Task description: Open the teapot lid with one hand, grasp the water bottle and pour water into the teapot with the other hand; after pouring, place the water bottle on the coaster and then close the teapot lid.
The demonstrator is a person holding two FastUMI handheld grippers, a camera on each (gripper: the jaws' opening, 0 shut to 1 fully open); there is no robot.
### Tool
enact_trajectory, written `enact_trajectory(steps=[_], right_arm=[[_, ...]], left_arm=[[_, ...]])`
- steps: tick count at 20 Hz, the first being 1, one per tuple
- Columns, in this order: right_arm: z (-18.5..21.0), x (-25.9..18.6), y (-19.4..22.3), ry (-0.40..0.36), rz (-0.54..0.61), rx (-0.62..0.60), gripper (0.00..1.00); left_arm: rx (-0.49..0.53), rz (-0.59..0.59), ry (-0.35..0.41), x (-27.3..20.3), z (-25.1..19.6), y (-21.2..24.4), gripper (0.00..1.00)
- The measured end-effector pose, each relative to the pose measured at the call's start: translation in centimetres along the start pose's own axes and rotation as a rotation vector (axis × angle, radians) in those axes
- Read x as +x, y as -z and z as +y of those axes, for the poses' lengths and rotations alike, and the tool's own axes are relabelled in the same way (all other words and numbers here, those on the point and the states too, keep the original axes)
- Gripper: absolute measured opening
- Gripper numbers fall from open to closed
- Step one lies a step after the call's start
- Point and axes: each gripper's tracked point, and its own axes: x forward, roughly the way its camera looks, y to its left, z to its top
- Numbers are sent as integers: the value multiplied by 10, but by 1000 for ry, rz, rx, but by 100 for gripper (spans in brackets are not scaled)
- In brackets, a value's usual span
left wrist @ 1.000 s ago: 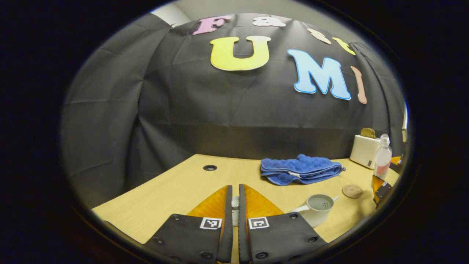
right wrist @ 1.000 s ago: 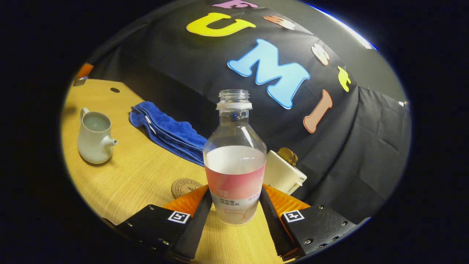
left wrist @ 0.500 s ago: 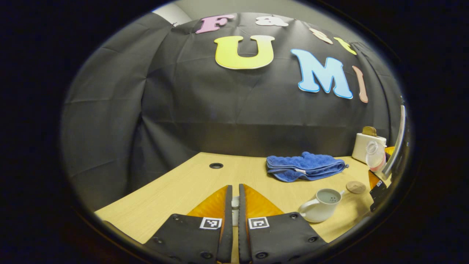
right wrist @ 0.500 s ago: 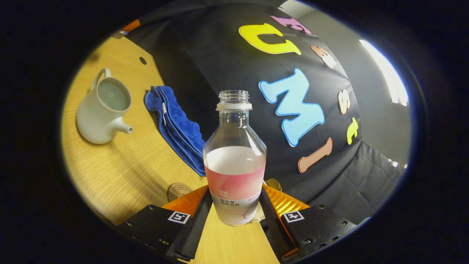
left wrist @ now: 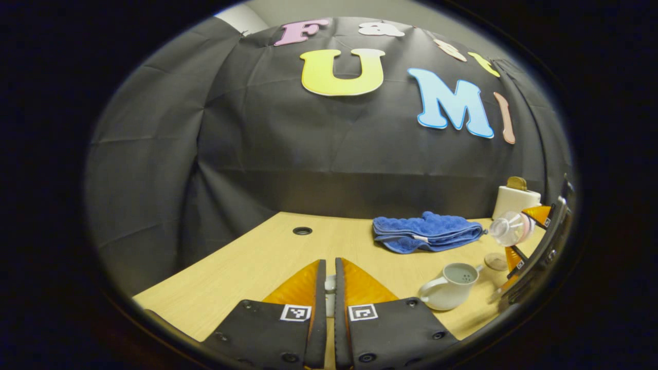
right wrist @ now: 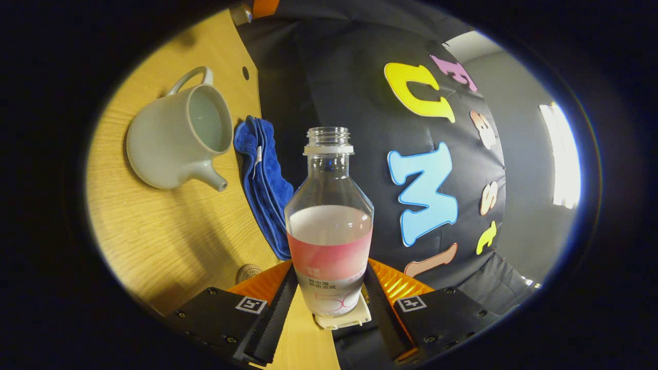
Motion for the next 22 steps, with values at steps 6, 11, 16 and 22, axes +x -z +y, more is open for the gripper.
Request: enact_trajectory(steps=[6,11,16,22], right_arm=[[0,-1,-5,8,-48,-136,77],[-2,4,-14,18,-102,-241,77],[-6,7,-22,39,-142,-308,77],[-5,10,-24,37,-170,-384,77]], left_arm=[[2,10,6,1,-2,3,13],[6,16,6,1,-2,4,13],[9,20,5,1,-3,5,13],[12,22,8,1,-4,5,13]])
